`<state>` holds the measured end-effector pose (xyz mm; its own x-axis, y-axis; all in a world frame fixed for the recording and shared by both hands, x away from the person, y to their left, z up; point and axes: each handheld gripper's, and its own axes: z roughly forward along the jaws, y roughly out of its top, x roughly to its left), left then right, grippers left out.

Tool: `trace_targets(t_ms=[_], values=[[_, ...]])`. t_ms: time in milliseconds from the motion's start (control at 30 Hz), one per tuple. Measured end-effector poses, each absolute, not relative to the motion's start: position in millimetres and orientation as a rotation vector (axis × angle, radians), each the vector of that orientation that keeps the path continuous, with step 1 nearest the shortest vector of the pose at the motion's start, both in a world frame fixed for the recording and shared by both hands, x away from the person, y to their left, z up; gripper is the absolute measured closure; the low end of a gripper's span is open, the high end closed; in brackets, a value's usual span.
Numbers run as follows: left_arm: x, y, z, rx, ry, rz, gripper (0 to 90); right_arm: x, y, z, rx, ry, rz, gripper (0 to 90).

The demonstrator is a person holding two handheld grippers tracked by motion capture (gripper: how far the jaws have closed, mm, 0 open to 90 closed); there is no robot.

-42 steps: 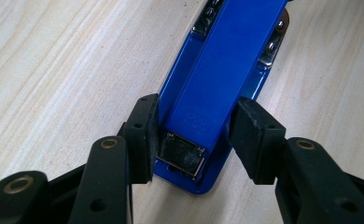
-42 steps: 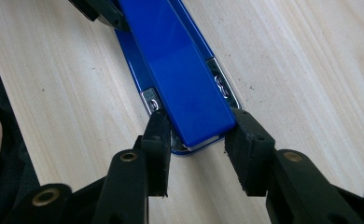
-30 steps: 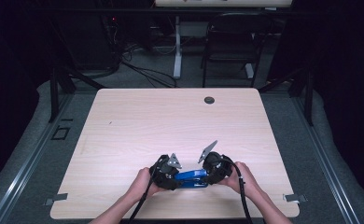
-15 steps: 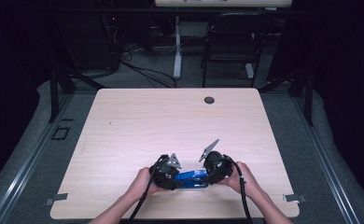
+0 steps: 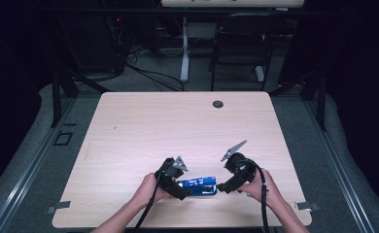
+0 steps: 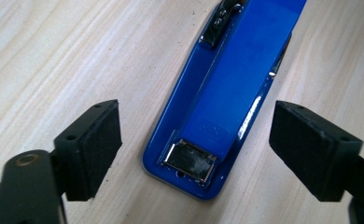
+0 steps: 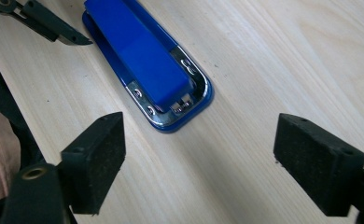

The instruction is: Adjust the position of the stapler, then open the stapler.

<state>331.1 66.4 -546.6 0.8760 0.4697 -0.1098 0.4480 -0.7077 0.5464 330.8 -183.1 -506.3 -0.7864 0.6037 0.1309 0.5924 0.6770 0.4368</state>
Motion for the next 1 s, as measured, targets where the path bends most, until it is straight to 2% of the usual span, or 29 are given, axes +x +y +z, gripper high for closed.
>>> trace_targets(t_ms=[300,1000], values=[[332.6,66.4,-544.4,2.452,0.662,0.056,14.5,329.6,-199.6,-507.5,1.099,2.826,0.753,10.8],[333.5,59.0,-536.1,2.411,0.636,0.069,13.4,326.7,-210.1,-509.9,1.134,2.805,0.743,13.8]])
